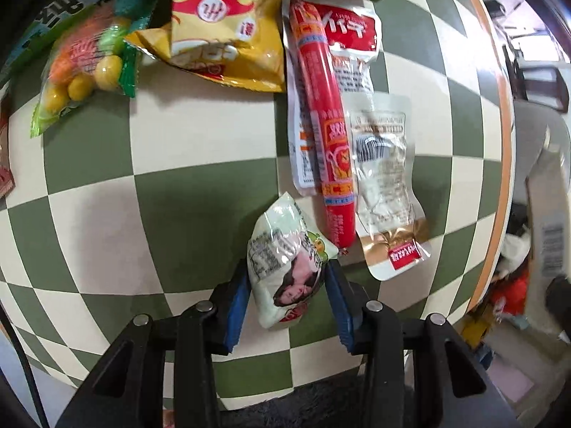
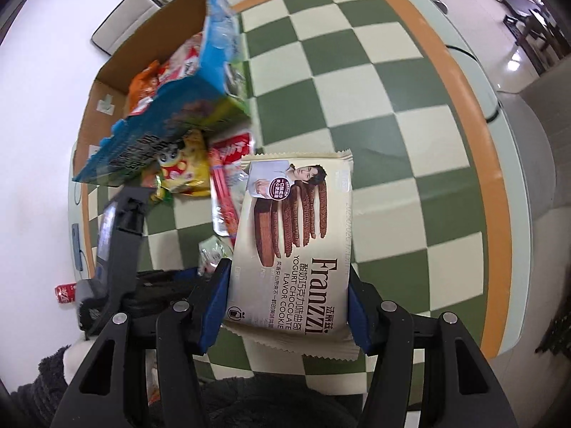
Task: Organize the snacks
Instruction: 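Carry the held packets over the box and open both grippers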
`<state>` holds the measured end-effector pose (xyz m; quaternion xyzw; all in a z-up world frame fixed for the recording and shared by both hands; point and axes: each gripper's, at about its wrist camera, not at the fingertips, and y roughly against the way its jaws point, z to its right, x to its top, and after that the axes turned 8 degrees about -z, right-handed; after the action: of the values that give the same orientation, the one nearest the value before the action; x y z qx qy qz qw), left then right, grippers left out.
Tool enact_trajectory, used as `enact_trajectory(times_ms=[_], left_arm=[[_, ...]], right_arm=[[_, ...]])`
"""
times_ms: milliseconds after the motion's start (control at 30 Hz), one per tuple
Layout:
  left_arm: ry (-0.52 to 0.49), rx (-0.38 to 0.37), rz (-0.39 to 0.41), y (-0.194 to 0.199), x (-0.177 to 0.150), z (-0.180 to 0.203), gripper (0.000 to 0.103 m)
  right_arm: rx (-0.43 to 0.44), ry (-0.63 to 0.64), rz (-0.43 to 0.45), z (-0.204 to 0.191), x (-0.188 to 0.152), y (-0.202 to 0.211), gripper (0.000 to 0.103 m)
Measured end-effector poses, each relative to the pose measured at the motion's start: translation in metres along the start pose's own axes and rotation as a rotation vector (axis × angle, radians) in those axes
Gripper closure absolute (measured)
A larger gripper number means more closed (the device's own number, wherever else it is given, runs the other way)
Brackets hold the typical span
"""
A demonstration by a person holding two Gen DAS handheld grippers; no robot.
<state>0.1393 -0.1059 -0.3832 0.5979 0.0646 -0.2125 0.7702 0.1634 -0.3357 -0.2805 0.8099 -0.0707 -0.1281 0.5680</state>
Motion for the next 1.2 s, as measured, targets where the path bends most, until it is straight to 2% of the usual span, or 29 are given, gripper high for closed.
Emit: enact_trajectory(times_ms=[167, 333, 500, 667, 833, 933, 1033, 1100, 1200], left_arm=[[-0.040, 0.047, 0.045, 0.013, -0.008, 0.000, 0.069], [-0.079, 0.086, 0.083, 0.026, -0.020, 0.011, 0.069], [-0.065, 0.052, 0.121, 0.046, -0.028, 0.002, 0.069], [-0.071, 0.005, 0.221, 0.106, -0.053, -0.003, 0.069], [-0.064, -0.039, 0.387, 0.197, -0.066, -0.019, 0.069], [-0.043, -0.034, 0.479, 0.253, -0.054, -0.037, 0.069], [-0.009, 0.018, 0.531, 0.290, -0.025, -0.063, 0.069], [0.028, 0.035, 0.522, 0.299, -0.002, -0.082, 0.069], [0.088, 0.022, 0.477, 0.299, 0.032, -0.114, 0.069]], right_arm=[[0.002, 0.007, -0.006, 0.004, -0.005, -0.006, 0.042], [0.005, 0.043, 0.003, -0.009, -0.006, -0.004, 0.042], [0.023, 0.065, 0.005, -0.020, -0.005, -0.003, 0.042], [0.064, 0.099, 0.018, -0.038, -0.004, 0.011, 0.042], [0.143, 0.184, 0.063, -0.081, 0.008, 0.039, 0.042], [0.197, 0.255, 0.090, -0.119, 0.023, 0.055, 0.042], [0.230, 0.333, 0.115, -0.165, 0.047, 0.061, 0.042], [0.239, 0.375, 0.135, -0.192, 0.065, 0.059, 0.042], [0.228, 0.419, 0.148, -0.234, 0.100, 0.041, 0.042]])
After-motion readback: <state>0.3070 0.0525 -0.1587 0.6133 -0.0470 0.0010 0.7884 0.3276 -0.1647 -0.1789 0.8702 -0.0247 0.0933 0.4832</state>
